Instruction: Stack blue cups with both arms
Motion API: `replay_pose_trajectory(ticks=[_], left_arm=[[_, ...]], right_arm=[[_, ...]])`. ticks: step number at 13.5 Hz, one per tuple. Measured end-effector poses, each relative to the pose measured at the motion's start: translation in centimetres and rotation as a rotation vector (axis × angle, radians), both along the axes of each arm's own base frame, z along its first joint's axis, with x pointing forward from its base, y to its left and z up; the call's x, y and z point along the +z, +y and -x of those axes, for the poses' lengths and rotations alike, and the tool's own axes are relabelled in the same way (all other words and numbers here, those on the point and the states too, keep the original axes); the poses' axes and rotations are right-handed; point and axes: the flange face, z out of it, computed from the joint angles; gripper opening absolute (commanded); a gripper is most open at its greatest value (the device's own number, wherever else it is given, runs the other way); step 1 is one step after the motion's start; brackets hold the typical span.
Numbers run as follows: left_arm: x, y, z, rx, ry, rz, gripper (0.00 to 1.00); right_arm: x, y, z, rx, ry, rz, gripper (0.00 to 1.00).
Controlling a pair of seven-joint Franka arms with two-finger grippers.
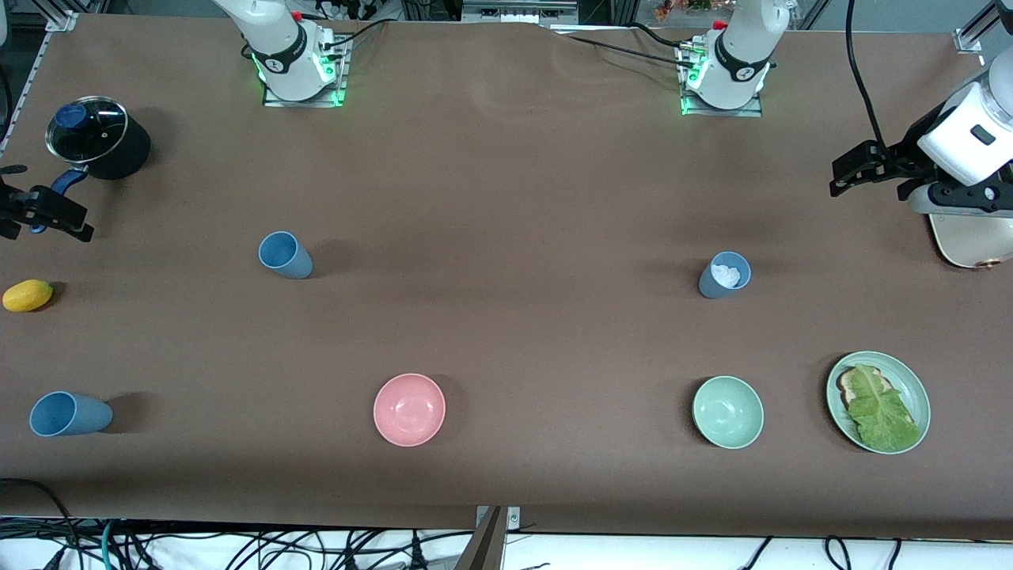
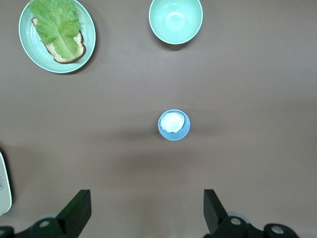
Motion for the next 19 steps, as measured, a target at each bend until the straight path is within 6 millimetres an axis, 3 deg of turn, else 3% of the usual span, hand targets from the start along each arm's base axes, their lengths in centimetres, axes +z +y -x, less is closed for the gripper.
replay_pose_trajectory(ticks=[19], left_arm=[[-0.01, -0.01, 0.01, 0.0, 0.001, 0.0, 1.0]], right_arm=[[0.07, 0.66, -0.02, 0.082, 0.002, 0.002, 1.0]])
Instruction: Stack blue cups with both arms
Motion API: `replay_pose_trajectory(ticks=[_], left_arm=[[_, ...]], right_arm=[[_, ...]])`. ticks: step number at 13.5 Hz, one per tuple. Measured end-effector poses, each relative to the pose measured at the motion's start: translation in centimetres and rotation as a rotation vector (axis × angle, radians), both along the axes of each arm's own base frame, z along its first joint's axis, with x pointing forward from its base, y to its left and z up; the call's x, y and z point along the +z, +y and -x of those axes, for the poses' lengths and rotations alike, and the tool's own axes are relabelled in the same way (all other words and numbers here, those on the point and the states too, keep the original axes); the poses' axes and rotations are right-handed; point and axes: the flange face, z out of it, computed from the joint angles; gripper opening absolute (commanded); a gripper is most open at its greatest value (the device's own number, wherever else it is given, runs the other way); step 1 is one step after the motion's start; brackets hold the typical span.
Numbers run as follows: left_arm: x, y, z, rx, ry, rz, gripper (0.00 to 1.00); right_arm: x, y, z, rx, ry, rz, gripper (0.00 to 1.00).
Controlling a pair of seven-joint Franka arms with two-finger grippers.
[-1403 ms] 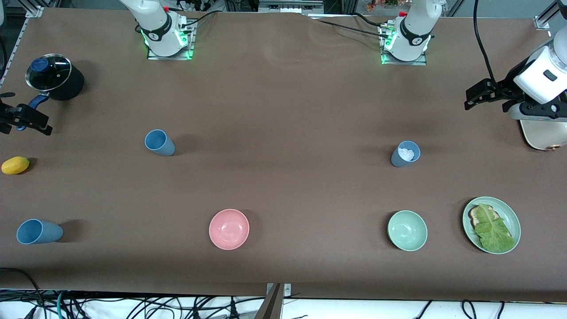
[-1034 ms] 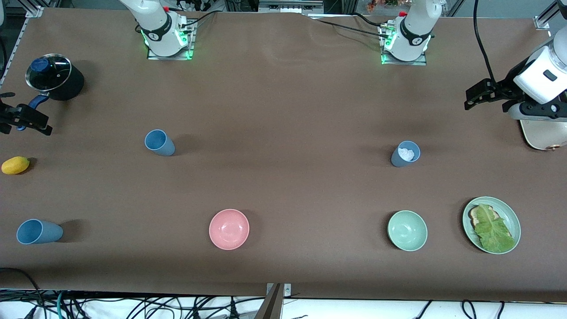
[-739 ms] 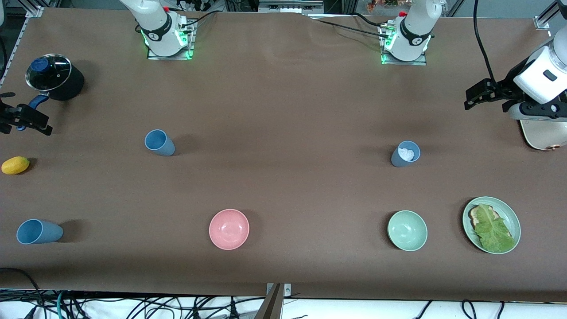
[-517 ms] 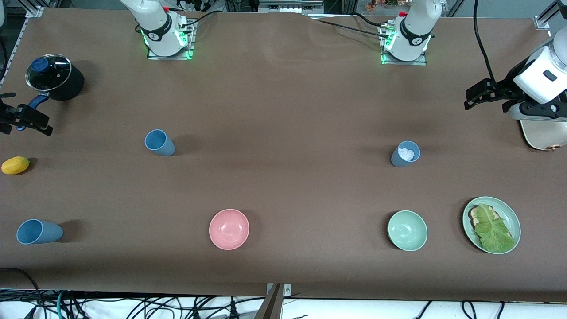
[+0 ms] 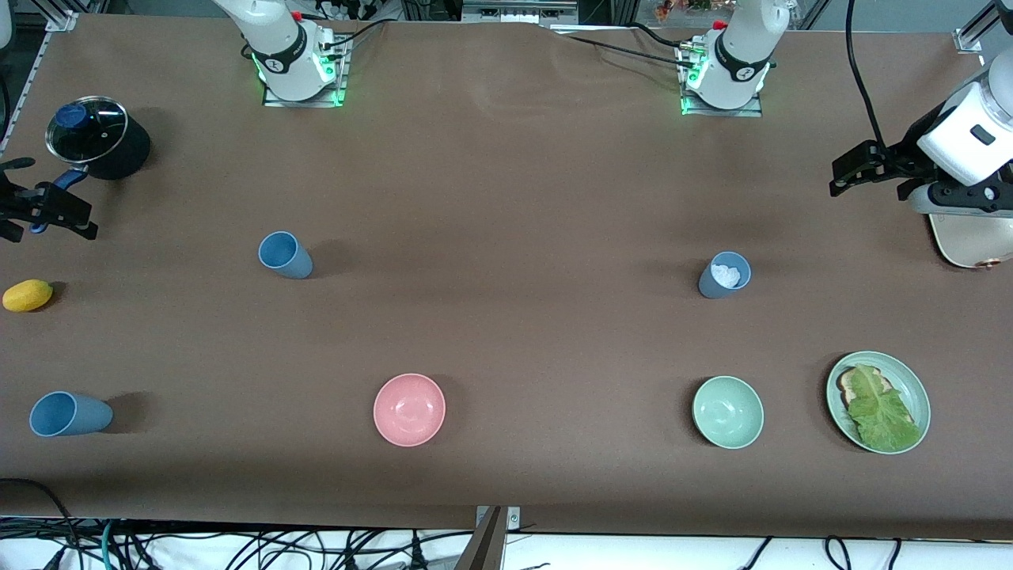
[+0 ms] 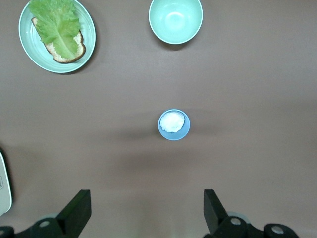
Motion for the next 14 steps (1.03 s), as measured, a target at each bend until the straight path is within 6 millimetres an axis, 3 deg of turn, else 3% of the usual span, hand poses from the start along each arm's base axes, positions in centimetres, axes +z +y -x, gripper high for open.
replay_pose_trajectory(ticks=[14], left_arm=[[0.0, 0.0, 0.1, 0.0, 0.005, 0.0, 1.0]], right_arm=[[-0.4, 1.6, 0.0, 0.034, 0.017, -0.004, 1.0]])
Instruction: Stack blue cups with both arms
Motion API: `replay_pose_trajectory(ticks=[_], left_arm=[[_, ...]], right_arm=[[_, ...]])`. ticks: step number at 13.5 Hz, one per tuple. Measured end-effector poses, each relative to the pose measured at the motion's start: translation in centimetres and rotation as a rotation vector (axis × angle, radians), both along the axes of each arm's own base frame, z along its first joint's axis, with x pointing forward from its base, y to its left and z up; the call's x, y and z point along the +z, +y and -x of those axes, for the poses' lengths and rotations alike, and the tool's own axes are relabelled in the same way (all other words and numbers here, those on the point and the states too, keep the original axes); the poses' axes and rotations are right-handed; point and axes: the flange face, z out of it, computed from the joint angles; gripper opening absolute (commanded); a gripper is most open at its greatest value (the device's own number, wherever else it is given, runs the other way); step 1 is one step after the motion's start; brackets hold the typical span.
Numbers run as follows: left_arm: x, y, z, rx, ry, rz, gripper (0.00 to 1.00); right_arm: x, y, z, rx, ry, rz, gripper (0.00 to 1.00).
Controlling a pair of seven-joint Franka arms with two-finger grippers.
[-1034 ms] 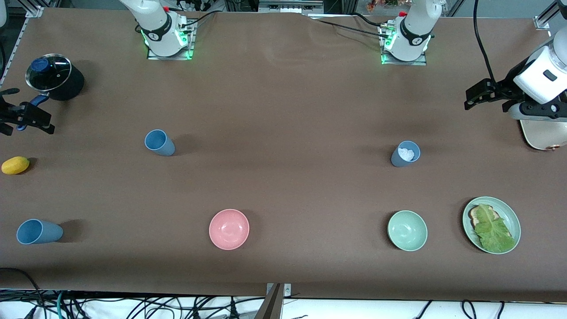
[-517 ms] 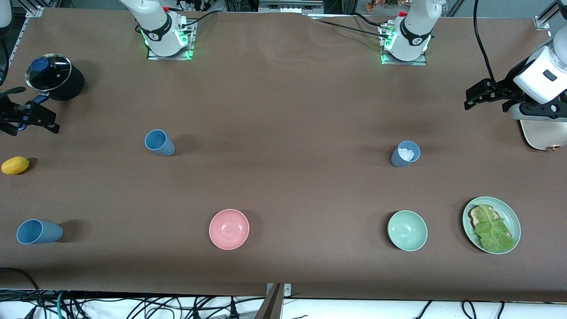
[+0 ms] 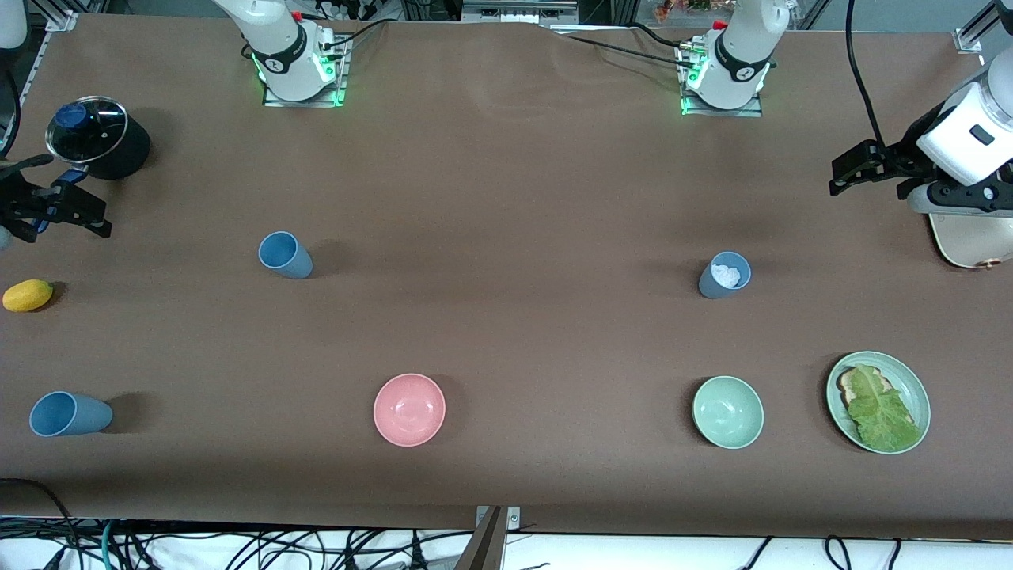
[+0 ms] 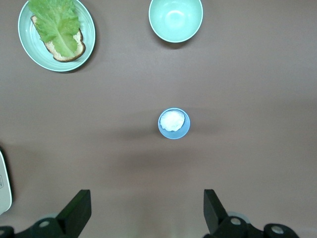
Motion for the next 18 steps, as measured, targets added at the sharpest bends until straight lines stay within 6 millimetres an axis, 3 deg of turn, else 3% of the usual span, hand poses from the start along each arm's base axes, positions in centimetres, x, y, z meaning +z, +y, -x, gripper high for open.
replay_pose_trajectory(ticks=[5, 9, 15, 18], left_arm=[[0.0, 0.0, 0.0, 0.0, 0.001, 0.0, 1.0], [-0.8, -0.1, -0.3, -0.001, 0.019, 0.0, 1.0], [-7.6, -0.7, -3.1, -0.011, 0.109, 0.002, 1.0], [-14.4, -1.1, -4.9, -0.015, 0.065, 0.006, 1.0]], right_arm=[[-0.5, 0.2, 0.1, 0.004, 0.012, -0.001, 1.0], [-2.8, 2.3, 0.2, 0.039, 0.06, -0.007, 1.0], [-9.4, 3.2, -1.8, 0.051, 0.107, -0.026, 1.0], [-14.8, 3.6, -2.2, 0.059, 0.089, -0.027, 1.0]])
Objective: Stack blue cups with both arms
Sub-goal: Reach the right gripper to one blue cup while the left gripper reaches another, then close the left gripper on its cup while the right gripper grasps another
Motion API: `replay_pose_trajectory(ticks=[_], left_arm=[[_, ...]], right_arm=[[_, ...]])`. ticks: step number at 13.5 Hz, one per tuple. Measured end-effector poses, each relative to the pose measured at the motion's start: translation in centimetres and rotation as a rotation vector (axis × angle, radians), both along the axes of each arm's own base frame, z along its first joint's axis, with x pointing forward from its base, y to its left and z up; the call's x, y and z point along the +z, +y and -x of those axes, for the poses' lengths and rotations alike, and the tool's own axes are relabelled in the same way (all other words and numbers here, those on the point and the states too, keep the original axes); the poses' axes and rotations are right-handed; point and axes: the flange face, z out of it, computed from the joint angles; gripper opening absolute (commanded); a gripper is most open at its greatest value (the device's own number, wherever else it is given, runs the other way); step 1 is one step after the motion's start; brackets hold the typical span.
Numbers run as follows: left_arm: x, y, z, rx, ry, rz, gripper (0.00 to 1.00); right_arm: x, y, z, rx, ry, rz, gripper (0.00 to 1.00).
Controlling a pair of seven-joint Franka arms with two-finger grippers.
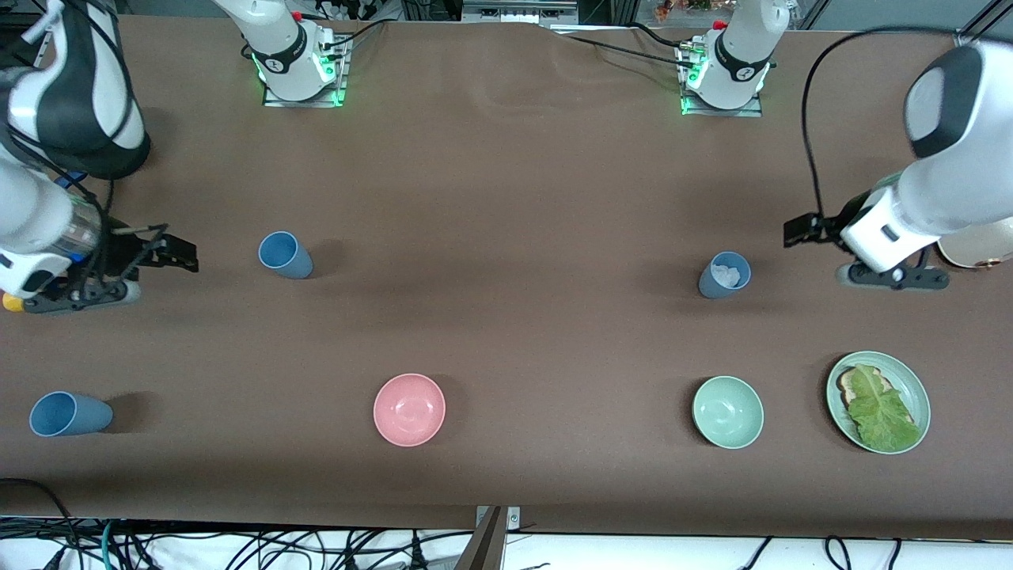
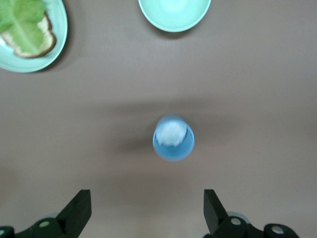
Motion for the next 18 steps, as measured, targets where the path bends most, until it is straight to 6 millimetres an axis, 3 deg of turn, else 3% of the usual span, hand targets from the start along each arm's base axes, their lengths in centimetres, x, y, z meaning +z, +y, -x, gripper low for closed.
replay_pose_trajectory(ticks=[2, 4, 7, 8, 10, 11, 12, 14, 18], left_arm=[[-5.9, -0.4, 0.3, -0.007, -0.027, 0.003, 1.0], [-10.9, -1.7, 2.1, -0.054, -0.002, -0.021, 1.0], [-14.7, -2.4, 3.4, -0.128, 0.002, -0.076, 0.99], [-15.6, -2.3, 3.5, -0.134, 0.001, -0.08, 0.92], [-17.2, -2.0, 3.8, -0.136, 0.012, -0.082, 0.52], [-17.8, -2.0, 3.9, -0.135, 0.021, -0.081, 0.41], [-18.4, -1.9, 4.0, -0.135, 0.03, -0.08, 0.21], [-20.0, -1.7, 3.9, -0.131, 0.03, -0.075, 0.0], [-22.0, -0.5, 3.6, -0.11, 0.039, -0.068, 0.0]], right_arm=[[-2.7, 0.2, 0.6, 0.002, 0.004, 0.0, 1.0], [-4.9, 0.3, 1.1, 0.0, -0.004, -0.001, 1.0], [-8.6, 0.4, 2.3, -0.003, -0.025, -0.002, 1.0], [-9.8, 0.4, 2.8, -0.003, -0.03, -0.002, 1.0], [-11.7, 0.7, 3.6, -0.011, -0.037, -0.003, 1.0], [-12.5, 0.9, 4.0, -0.023, -0.038, -0.002, 1.0], [-13.1, 1.2, 4.4, -0.026, -0.041, -0.003, 1.0], [-14.1, 2.0, 5.0, -0.029, -0.045, -0.003, 1.0], [-16.2, 2.2, 6.3, -0.032, -0.044, -0.004, 1.0]])
